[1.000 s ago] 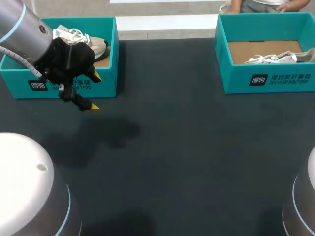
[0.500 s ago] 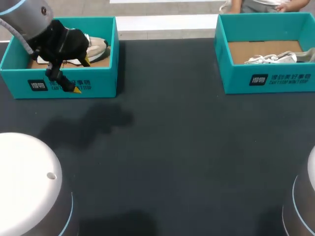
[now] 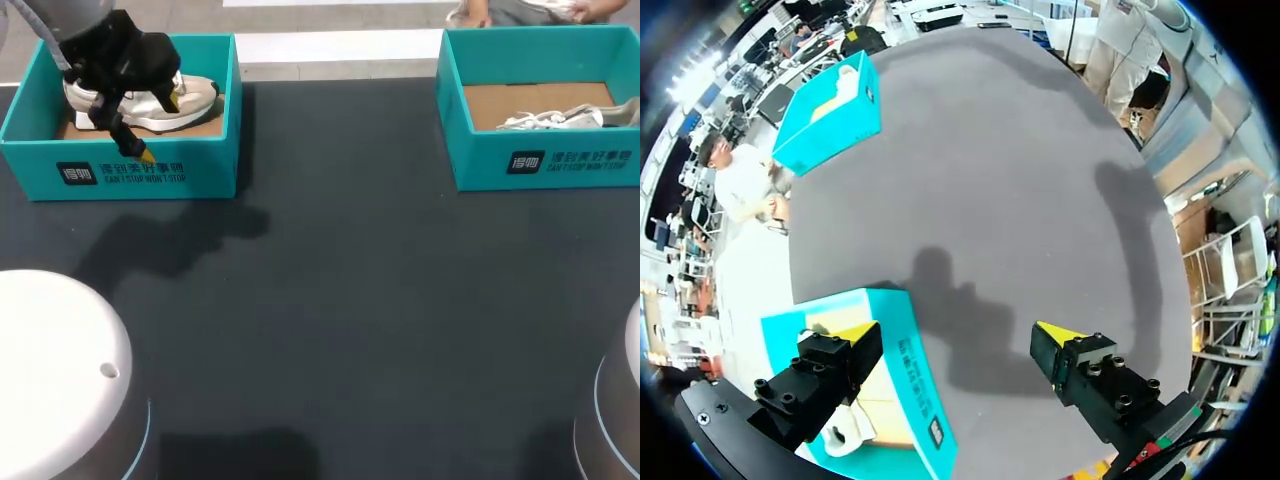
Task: Take the shoe out of the shoebox, open the shoe tongue, remove and reinsert the insole, then place the shoe into the shoebox
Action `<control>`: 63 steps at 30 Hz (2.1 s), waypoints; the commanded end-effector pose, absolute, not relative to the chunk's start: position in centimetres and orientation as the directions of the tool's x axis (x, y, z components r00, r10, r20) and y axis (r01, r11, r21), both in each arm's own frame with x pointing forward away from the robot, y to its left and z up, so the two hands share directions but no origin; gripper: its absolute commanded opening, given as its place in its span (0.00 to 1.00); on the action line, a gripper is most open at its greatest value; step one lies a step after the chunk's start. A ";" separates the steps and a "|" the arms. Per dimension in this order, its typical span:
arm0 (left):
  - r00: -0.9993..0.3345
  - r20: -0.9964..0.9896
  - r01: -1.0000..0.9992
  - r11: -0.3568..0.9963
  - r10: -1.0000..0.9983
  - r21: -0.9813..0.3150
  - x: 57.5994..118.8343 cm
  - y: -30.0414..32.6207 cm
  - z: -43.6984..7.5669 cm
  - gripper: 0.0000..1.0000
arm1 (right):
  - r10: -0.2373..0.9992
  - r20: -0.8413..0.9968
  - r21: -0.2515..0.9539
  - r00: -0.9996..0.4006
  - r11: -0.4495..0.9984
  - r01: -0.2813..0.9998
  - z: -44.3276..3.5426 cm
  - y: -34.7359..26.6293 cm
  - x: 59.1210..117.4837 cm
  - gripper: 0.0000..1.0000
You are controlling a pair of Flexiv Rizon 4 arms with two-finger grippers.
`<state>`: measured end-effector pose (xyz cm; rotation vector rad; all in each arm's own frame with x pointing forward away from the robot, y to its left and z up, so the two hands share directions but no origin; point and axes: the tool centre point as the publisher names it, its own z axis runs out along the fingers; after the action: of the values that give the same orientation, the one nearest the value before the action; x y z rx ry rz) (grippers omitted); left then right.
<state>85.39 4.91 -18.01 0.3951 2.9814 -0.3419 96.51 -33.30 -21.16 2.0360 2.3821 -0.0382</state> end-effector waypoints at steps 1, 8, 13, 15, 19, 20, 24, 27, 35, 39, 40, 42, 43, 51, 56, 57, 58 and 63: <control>-0.960 -0.136 0.269 0.941 0.245 -0.206 85.5 4.9 -17.9 1.00 | 0.988 -0.023 -0.011 -0.155 0.155 0.988 -21.2 -33.3 96.4 1.00; -0.829 -0.221 0.534 0.845 0.514 -0.037 88.7 6.9 -18.9 1.00 | 0.988 -0.023 -0.011 -0.155 0.155 0.988 -21.2 -33.3 96.4 1.00; -0.682 -0.163 0.710 0.699 0.713 0.085 91.0 7.8 -19.6 1.00 | 0.988 -0.023 -0.011 -0.155 0.155 0.988 -21.2 -33.3 96.4 1.00; -0.632 -0.099 0.757 0.640 0.769 0.132 91.8 8.1 -20.1 1.00 | 0.988 -0.023 -0.011 -0.155 0.155 0.988 -21.2 -33.3 96.4 1.00; -0.558 -0.024 0.809 0.551 0.829 0.203 92.3 8.1 -20.4 1.00 | 0.988 -0.023 -0.011 -0.155 0.155 0.988 -21.2 -33.3 96.4 1.00; -0.563 0.001 0.804 0.547 0.827 0.231 92.4 8.1 -20.5 1.00 | 0.988 -0.023 -0.011 -0.155 0.155 0.988 -21.2 -33.3 96.4 1.00; -0.563 0.001 0.804 0.547 0.827 0.231 92.4 8.1 -20.5 1.00 | 0.988 -0.023 -0.011 -0.155 0.155 0.988 -21.2 -33.3 96.4 1.00; -0.563 0.001 0.804 0.547 0.827 0.231 92.4 8.1 -20.5 1.00 | 0.988 -0.023 -0.011 -0.155 0.155 0.988 -21.2 -33.3 96.4 1.00; -0.563 0.001 0.804 0.547 0.827 0.231 92.4 8.1 -20.5 1.00 | 0.988 -0.023 -0.011 -0.155 0.155 0.988 -21.2 -33.3 96.4 1.00; -0.563 0.001 0.804 0.547 0.827 0.231 92.4 8.1 -20.5 1.00 | 0.988 -0.023 -0.011 -0.155 0.155 0.988 -21.2 -33.3 96.4 1.00; -0.555 -0.002 0.811 0.541 0.832 0.220 92.7 8.4 -20.6 1.00 | 0.988 -0.023 -0.011 -0.155 0.155 0.988 -21.2 -33.3 96.4 1.00; -0.533 0.025 0.829 0.516 0.846 0.218 93.4 9.0 -20.7 1.00 | 0.988 -0.023 -0.011 -0.155 0.155 0.988 -21.2 -33.3 96.4 1.00; -0.519 0.023 0.839 0.504 0.854 0.203 93.9 9.3 -20.8 1.00 | 0.988 -0.023 -0.011 -0.155 0.155 0.988 -21.2 -33.3 96.4 1.00; -0.431 0.052 0.886 0.411 0.901 0.217 99.7 12.5 -21.7 1.00 | 0.988 -0.023 -0.011 -0.155 0.155 0.988 -21.2 -33.3 96.4 1.00; -0.348 0.006 0.915 0.338 0.938 0.222 103.2 14.3 -22.3 1.00 | 0.988 -0.023 -0.011 -0.155 0.155 0.988 -21.2 -33.3 96.4 1.00; -0.332 0.021 0.920 0.318 0.943 0.230 103.7 14.7 -22.4 1.00 | 0.988 -0.023 -0.011 -0.155 0.155 0.988 -21.2 -33.3 96.4 1.00; -0.320 0.020 0.922 0.306 0.947 0.238 104.3 15.0 -22.4 1.00 | 0.988 -0.023 -0.011 -0.155 0.155 0.988 -21.2 -33.3 96.4 1.00; -0.279 0.019 0.937 0.267 0.960 0.227 106.9 16.8 -22.8 1.00 | 0.988 -0.023 -0.011 -0.155 0.155 0.988 -21.2 -33.3 96.4 1.00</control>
<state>104.81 15.97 -22.50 1.7770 2.4022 0.3321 96.50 -33.30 -21.16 2.0364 2.3819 -0.0379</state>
